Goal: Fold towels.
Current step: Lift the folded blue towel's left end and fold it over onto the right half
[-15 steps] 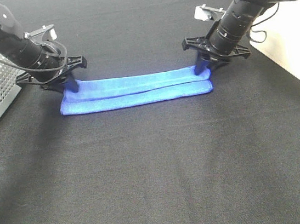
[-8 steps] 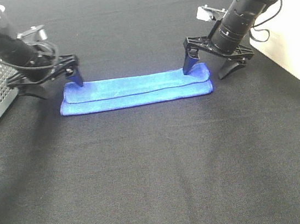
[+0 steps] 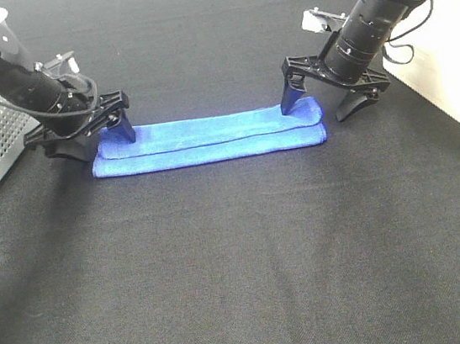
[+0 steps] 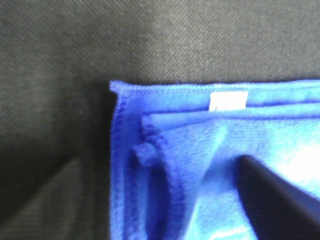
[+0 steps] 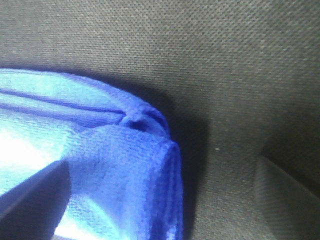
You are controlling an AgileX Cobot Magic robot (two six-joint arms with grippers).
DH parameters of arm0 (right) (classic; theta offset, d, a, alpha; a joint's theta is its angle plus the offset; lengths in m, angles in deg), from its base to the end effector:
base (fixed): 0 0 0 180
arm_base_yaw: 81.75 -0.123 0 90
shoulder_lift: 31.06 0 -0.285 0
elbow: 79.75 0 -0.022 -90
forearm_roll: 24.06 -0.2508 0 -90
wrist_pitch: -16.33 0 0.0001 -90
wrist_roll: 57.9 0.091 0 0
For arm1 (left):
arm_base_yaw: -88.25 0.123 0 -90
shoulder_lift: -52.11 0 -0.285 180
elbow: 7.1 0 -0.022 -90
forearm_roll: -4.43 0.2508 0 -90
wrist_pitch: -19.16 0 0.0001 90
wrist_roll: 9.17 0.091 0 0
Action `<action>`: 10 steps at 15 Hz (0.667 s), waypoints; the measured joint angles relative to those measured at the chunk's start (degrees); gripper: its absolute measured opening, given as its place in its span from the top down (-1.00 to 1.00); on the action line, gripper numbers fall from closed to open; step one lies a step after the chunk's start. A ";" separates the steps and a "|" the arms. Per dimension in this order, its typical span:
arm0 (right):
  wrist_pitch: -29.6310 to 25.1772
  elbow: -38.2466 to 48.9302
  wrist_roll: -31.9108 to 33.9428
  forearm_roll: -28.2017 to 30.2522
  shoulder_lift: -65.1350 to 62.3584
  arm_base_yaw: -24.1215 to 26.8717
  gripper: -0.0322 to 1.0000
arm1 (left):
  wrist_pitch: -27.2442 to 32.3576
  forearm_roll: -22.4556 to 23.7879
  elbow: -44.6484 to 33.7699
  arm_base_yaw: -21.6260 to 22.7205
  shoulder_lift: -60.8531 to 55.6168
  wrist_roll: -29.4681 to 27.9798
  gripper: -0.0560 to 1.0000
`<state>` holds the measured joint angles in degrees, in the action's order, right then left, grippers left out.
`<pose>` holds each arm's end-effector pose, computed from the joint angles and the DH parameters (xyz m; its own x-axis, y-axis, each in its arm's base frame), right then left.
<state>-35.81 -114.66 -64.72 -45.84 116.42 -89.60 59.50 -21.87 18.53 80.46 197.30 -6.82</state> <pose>0.4978 0.0956 0.1172 -0.9648 -0.0161 -0.2624 -0.1010 0.9441 0.3137 0.4891 -0.0933 0.1009 -0.9407 -0.1748 -0.2906 -0.0565 0.9258 -0.3738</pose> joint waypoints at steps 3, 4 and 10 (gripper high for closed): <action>0.00 0.00 0.00 0.00 0.00 0.00 -0.88 | -0.17 -0.69 0.00 0.00 0.46 0.29 0.21; 0.00 0.00 0.00 0.00 0.00 0.00 -0.88 | -0.17 -0.69 0.00 0.00 0.52 0.29 0.59; -0.57 -0.17 0.11 0.00 0.00 0.00 -0.88 | 5.16 8.02 1.72 0.11 -2.81 -3.61 0.80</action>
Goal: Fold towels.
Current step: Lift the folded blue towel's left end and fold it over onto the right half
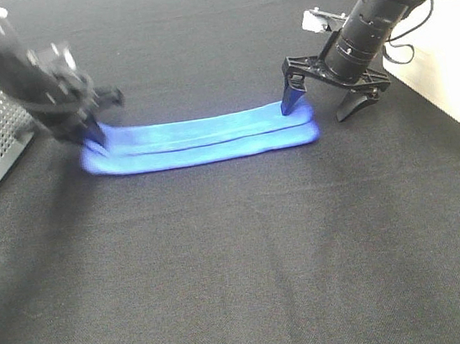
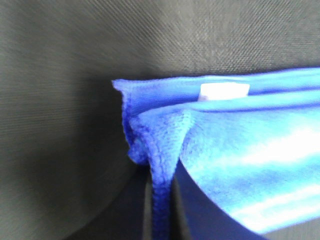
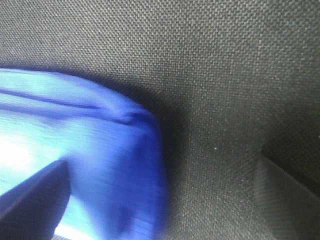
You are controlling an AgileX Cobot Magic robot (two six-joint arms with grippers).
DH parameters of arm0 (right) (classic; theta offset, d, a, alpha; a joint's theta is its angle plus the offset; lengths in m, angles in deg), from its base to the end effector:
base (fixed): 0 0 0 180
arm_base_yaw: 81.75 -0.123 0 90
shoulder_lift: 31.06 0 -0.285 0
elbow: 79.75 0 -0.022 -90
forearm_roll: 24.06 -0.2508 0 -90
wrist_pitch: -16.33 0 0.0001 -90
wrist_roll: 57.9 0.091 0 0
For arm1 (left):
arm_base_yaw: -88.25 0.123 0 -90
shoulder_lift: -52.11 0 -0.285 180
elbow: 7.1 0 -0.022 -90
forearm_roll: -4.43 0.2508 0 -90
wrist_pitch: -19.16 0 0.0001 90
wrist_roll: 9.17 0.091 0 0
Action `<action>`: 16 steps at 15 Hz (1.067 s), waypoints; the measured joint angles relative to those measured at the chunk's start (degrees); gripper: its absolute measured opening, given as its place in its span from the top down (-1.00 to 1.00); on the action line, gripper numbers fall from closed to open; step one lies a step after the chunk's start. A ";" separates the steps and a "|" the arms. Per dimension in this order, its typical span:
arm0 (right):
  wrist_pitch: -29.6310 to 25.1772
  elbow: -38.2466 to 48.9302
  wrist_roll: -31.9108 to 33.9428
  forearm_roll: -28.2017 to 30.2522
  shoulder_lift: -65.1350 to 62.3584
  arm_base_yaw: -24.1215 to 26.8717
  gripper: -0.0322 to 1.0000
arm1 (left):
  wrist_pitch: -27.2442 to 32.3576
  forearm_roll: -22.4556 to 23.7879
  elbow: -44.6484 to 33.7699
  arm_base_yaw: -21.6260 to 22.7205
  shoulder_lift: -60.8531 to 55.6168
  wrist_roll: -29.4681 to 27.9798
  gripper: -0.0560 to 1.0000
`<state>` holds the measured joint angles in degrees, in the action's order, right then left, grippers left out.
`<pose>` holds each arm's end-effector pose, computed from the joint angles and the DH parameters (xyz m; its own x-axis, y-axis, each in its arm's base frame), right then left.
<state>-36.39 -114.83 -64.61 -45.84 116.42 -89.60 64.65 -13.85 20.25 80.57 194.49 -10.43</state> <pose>0.4974 0.0957 0.1178 -0.9667 -0.0175 -0.2554 -0.1004 0.9436 0.3154 0.4868 -0.0862 0.1279 -0.9485 -0.1150 -0.2951 -0.0255 0.9565 -0.2908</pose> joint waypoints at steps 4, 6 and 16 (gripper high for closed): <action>-3.21 0.00 0.06 -1.55 0.00 0.00 -0.88 | 16.27 8.82 10.31 0.11 -3.38 -5.27 0.80; -4.64 0.00 0.06 -2.46 -0.29 0.00 -0.89 | 22.17 9.05 15.47 -1.15 -3.55 -7.22 0.80; -8.37 0.00 2.69 1.03 -8.42 0.00 -0.89 | 12.43 -1.03 18.28 -15.76 0.52 -18.51 0.80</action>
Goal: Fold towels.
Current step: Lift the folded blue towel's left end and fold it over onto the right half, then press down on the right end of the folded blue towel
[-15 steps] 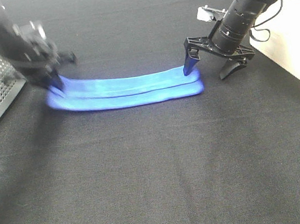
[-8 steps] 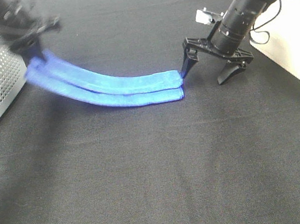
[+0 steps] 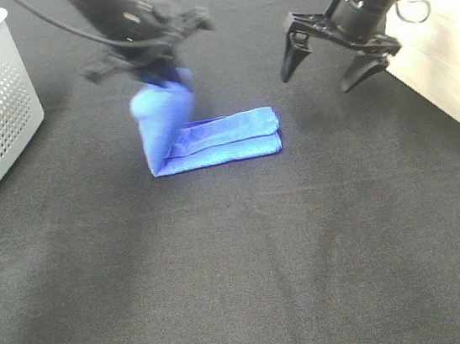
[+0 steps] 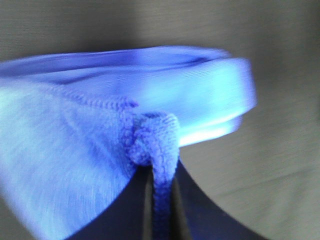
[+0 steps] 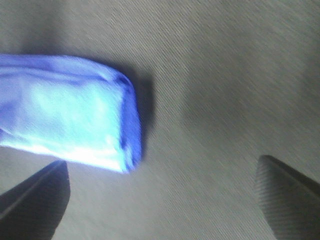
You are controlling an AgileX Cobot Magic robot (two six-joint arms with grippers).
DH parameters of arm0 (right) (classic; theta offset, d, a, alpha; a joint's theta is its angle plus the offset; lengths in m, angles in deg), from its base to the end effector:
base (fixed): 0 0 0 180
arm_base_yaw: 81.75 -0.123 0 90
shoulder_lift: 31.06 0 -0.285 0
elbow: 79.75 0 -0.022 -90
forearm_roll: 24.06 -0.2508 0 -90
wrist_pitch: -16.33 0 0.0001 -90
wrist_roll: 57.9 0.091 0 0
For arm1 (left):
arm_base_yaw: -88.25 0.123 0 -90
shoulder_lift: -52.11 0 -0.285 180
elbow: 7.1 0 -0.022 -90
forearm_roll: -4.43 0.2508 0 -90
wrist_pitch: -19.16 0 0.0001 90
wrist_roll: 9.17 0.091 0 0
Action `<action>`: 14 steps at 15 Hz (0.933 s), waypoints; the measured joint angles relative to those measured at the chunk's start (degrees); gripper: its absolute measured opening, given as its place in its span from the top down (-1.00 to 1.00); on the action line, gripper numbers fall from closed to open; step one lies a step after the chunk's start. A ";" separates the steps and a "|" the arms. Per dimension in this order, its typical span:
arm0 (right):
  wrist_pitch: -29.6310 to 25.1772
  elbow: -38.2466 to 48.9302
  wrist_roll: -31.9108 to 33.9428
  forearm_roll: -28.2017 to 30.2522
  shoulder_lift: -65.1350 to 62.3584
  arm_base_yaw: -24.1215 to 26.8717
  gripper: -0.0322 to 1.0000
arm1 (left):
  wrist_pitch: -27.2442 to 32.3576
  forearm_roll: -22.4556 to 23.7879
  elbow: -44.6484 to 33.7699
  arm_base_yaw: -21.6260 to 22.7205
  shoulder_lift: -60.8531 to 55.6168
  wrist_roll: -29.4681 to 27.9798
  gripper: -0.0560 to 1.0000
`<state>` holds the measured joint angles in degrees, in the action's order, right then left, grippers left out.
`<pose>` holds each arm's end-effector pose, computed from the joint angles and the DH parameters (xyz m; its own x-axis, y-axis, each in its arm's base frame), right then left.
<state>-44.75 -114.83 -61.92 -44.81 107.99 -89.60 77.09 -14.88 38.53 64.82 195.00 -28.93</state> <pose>0.4801 0.0947 0.1877 -0.9676 -0.0271 -0.2511 -0.1111 0.9385 0.3270 0.4647 -0.2292 0.2067 -0.9602 -0.1117 -0.2561 0.0131 0.8976 -0.4406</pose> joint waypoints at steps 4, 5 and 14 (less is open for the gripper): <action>-1.66 0.00 3.27 6.65 -1.09 0.00 -0.89 | -8.08 -7.91 0.00 -1.89 3.61 -0.11 0.59; -1.72 0.00 3.72 7.85 -1.32 0.00 -0.89 | -9.80 -9.00 0.00 -2.46 4.07 -0.11 0.45; -3.04 0.00 -1.26 -4.41 -1.43 0.00 -0.89 | -16.50 -10.31 0.00 1.26 -0.40 6.53 -0.49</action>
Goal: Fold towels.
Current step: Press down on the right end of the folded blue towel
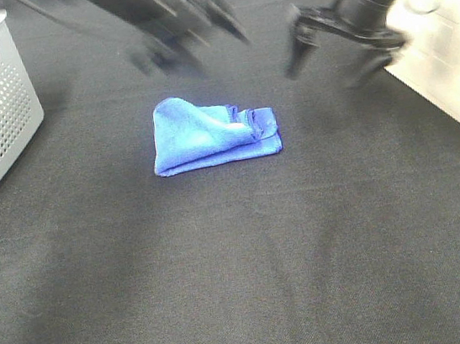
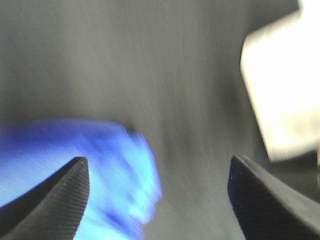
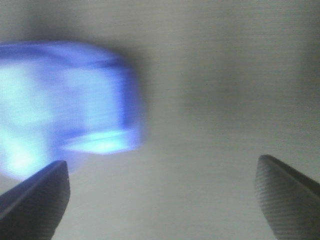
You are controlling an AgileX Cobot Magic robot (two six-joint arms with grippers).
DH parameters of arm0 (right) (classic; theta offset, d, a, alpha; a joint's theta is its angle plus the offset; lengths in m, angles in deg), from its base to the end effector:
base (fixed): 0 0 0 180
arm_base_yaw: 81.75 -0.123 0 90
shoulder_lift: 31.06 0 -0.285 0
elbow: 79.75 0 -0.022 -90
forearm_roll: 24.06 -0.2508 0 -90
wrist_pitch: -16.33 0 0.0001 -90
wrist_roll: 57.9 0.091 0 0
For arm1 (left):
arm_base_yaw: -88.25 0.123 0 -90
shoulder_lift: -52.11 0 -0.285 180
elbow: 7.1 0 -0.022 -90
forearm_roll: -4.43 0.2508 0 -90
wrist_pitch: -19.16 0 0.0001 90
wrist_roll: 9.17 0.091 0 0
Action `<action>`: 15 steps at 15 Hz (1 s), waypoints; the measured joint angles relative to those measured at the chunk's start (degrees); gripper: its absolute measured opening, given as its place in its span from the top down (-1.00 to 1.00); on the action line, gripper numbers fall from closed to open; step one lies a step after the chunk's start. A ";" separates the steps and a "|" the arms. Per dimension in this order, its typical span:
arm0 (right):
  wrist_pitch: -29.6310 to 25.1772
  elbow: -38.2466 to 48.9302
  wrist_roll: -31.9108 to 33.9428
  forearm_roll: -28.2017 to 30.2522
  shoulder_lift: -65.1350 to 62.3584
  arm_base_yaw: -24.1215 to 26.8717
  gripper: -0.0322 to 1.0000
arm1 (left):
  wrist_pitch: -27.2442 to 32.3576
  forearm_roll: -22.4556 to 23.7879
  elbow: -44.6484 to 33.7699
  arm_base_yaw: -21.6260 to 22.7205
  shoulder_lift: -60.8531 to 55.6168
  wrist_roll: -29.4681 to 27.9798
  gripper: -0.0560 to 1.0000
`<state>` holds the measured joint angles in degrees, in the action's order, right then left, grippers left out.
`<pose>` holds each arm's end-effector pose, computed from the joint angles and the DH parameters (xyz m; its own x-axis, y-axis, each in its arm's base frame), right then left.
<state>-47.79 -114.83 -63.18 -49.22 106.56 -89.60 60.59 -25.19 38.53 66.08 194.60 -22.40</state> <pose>0.4734 0.1004 0.2011 -0.9732 -0.0317 -0.2277 -0.1223 0.9102 0.3957 0.4880 -0.2310 0.2282 -0.8611 -0.2535 -0.4407 0.0784 0.7903 -0.6077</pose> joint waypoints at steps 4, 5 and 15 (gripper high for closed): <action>-1.66 0.00 -12.95 -26.01 0.00 -1.72 -0.89 | 3.38 0.74 0.00 7.79 -3.61 6.25 -0.49; -1.55 0.00 -14.73 -30.54 0.11 -3.04 -0.89 | 5.04 0.74 0.00 8.88 -3.61 6.36 -0.49; 7.85 -0.06 -18.51 -34.84 11.86 -7.51 -0.89 | 9.51 1.38 0.00 9.34 -3.55 6.59 -0.49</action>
<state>-39.94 -114.89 -81.68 -84.05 118.42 -97.10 70.10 -23.82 38.53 75.42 191.05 -15.81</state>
